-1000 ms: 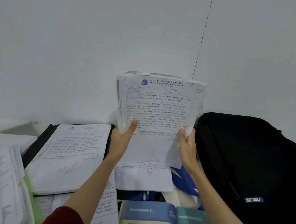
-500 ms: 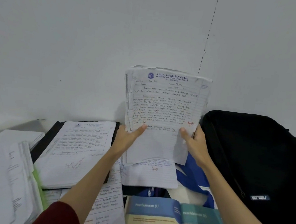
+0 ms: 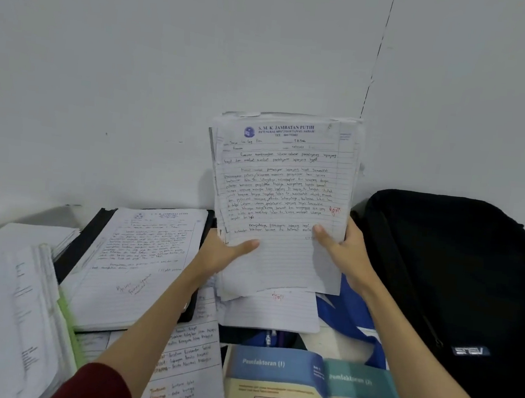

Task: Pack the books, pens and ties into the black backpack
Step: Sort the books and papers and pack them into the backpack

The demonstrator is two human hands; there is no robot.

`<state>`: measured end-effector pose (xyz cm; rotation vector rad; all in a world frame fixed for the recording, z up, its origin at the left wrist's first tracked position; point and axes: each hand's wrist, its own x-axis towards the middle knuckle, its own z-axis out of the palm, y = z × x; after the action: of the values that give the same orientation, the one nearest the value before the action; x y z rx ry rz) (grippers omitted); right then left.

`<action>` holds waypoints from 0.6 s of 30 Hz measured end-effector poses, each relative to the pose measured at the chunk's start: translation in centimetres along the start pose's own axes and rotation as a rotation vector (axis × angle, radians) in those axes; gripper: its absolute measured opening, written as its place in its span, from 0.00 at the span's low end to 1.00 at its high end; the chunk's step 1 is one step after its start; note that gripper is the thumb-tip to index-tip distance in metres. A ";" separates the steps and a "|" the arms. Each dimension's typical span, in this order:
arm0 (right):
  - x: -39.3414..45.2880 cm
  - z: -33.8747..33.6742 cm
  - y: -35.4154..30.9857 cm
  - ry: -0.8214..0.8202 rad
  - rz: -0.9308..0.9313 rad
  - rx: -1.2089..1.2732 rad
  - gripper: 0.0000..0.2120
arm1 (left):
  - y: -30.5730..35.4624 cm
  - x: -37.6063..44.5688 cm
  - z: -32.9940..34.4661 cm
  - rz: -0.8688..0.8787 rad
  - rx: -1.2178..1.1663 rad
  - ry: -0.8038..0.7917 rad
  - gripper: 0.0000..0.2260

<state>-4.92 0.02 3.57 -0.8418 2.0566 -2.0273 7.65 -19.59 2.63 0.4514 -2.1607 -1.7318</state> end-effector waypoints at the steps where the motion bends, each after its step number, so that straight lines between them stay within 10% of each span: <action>1: 0.1 0.3 -0.1 0.007 -0.006 -0.016 0.19 | 0.2 0.1 0.1 0.012 0.004 0.018 0.16; 18: 0.7 7.0 -5.2 -0.403 0.344 0.321 0.20 | 3.9 -6.8 -9.4 -0.300 -0.272 0.105 0.11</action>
<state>-0.71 -6.13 8.12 -0.7054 1.4912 -1.7594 17.82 -23.97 7.94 0.8037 -1.8215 -2.0715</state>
